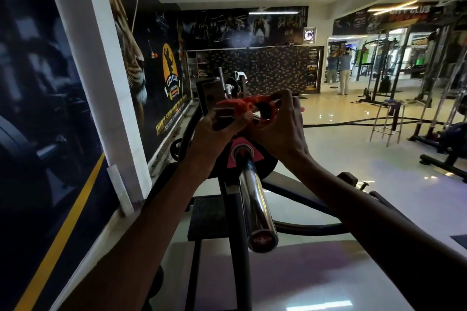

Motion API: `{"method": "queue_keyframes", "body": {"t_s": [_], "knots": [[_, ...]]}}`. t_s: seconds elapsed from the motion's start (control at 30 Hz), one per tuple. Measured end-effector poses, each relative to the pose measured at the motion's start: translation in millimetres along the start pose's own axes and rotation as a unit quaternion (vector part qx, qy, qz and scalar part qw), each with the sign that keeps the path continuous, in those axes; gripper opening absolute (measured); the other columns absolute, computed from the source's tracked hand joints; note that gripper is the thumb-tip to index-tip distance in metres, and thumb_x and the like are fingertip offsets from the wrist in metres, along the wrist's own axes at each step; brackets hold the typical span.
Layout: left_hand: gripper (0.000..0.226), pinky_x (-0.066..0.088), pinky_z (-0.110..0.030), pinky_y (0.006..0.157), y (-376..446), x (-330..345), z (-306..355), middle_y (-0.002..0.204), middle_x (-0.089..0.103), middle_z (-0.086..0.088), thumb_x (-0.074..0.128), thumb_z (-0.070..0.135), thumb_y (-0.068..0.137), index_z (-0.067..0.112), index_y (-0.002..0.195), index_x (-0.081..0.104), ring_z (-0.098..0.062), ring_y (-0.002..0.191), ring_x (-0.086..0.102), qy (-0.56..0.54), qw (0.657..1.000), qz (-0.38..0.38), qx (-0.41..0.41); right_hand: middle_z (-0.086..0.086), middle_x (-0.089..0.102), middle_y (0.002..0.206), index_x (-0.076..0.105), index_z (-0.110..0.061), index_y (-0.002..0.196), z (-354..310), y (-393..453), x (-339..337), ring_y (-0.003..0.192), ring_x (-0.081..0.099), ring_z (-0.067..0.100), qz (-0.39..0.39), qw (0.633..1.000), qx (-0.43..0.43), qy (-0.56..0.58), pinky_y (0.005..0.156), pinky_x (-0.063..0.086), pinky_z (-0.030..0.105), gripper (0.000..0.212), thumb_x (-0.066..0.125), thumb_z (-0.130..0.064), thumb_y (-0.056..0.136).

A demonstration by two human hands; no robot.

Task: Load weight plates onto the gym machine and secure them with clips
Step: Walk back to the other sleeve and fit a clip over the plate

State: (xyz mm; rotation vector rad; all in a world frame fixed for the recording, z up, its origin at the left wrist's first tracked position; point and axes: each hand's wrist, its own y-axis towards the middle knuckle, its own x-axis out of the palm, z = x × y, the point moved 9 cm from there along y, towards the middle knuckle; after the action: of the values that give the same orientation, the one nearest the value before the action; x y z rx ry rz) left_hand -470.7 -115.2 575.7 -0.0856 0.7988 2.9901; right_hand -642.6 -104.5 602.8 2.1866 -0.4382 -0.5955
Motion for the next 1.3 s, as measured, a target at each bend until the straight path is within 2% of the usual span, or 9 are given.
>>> {"method": "queue_keyframes", "body": {"t_s": [0.13, 0.33, 0.4, 0.5, 0.7, 0.93, 1.07, 1.2, 1.3], "knots": [[0.04, 0.061, -0.034, 0.093, -20.3, -0.5, 24.8, 0.109, 0.079, 0.005, 0.087, 0.031, 0.08, 0.02, 0.115, 0.073, -0.006, 0.103, 0.074, 0.057, 0.996, 0.054, 0.035, 0.007, 0.047, 0.118, 0.044, -0.005, 0.124, -17.9, -16.0, -11.2, 0.094, 0.044, -0.002, -0.07, 0.997, -0.004, 0.017, 0.069, 0.043, 0.002, 0.094, 0.099, -0.036, 0.055], [0.038, 0.058, -0.045, 0.1, -57.3, 1.6, 48.5, 0.108, 0.08, -0.004, 0.083, 0.034, 0.083, 0.015, 0.116, 0.076, -0.02, 0.104, 0.076, 0.091, 0.995, 0.035, 0.025, 0.006, 0.063, 0.125, 0.048, -0.012, 0.13, -18.6, -41.9, -39.4, 0.106, 0.071, 0.023, -0.257, 0.946, 0.076, 0.184, 0.08, 0.064, 0.039, 0.068, 0.079, -0.042, 0.078], [0.038, 0.055, -0.049, 0.105, -73.7, 9.7, 50.7, 0.113, 0.079, -0.005, 0.082, 0.032, 0.085, 0.015, 0.119, 0.076, -0.022, 0.109, 0.075, 0.095, 0.995, 0.008, 0.009, 0.008, 0.066, 0.124, 0.053, -0.014, 0.136, -20.4, -52.3, -48.8, 0.105, 0.072, 0.022, -0.298, 0.932, 0.069, 0.196, 0.079, 0.063, 0.035, 0.046, 0.068, -0.026, 0.095], [0.035, 0.057, -0.049, 0.101, -98.4, 24.3, 55.4, 0.115, 0.078, -0.005, 0.08, 0.025, 0.089, 0.018, 0.122, 0.073, -0.022, 0.11, 0.075, 0.097, 0.995, 0.0, 0.004, 0.007, 0.067, 0.126, 0.053, -0.016, 0.144, -18.5, -74.3, -57.1, 0.112, 0.069, 0.018, -0.354, 0.906, 0.079, 0.216, 0.088, 0.06, 0.031, 0.043, 0.058, -0.015, 0.101], [0.039, 0.057, -0.015, 0.078, -141.6, 39.6, 74.0, 0.103, 0.075, 0.014, 0.077, 0.02, 0.09, 0.039, 0.122, 0.064, -0.004, 0.104, 0.074, 0.157, 0.984, 0.048, 0.066, 0.004, 0.069, 0.127, 0.053, -0.023, 0.146, -16.4, -108.9, -69.8, 0.112, 0.07, 0.018, -0.342, 0.898, 0.107, 0.256, 0.098, 0.057, 0.041, 0.048, 0.061, -0.016, 0.099], [0.05, 0.056, -0.04, 0.1, -162.2, 36.8, 59.0, 0.118, 0.073, 0.011, 0.069, 0.041, 0.096, 0.045, 0.143, 0.053, -0.01, 0.113, 0.07, 0.188, 0.982, -0.017, 0.028, 0.012, 0.068, 0.123, 0.055, -0.026, 0.145, -18.6, -140.0, -73.4, 0.109, 0.071, 0.025, -0.335, 0.899, 0.129, 0.252, 0.099, 0.056, 0.048, 0.047, 0.064, -0.024, 0.099], [0.048, 0.05, -0.014, 0.08, -175.7, 33.3, 45.6, 0.095, 0.071, 0.022, 0.063, 0.029, 0.102, 0.036, 0.148, 0.051, 0.005, 0.088, 0.065, 0.196, 0.979, -0.056, 0.0, 0.018, 0.069, 0.116, 0.055, -0.024, 0.144, -16.1, -157.5, -70.4, 0.106, 0.071, 0.028, -0.321, 0.897, 0.152, 0.262, 0.1, 0.056, 0.049, 0.047, 0.065, -0.021, 0.098], [0.047, 0.051, -0.029, 0.101, -188.1, 25.5, 30.2, 0.12, 0.067, 0.002, 0.061, 0.034, 0.101, 0.044, 0.146, 0.052, -0.009, 0.117, 0.064, 0.191, 0.976, -0.1, -0.024, 0.016, 0.067, 0.121, 0.052, -0.023, 0.146, -12.9, -182.6, -60.2, 0.111, 0.07, 0.026, -0.323, 0.89, 0.164, 0.277, 0.102, 0.054, 0.049, 0.05, 0.065, -0.022, 0.098], [0.049, 0.054, -0.027, 0.099, -194.8, 20.5, 24.3, 0.123, 0.057, 0.001, 0.065, 0.032, 0.1, 0.043, 0.146, 0.052, -0.004, 0.115, 0.062, 0.203, 0.976, -0.079, -0.008, 0.014, 0.068, 0.124, 0.053, -0.022, 0.146, -9.4, -195.4, -53.7, 0.114, 0.069, 0.021, -0.301, 0.895, 0.171, 0.282, 0.103, 0.054, 0.045, 0.047, 0.061, -0.016, 0.1]]}}
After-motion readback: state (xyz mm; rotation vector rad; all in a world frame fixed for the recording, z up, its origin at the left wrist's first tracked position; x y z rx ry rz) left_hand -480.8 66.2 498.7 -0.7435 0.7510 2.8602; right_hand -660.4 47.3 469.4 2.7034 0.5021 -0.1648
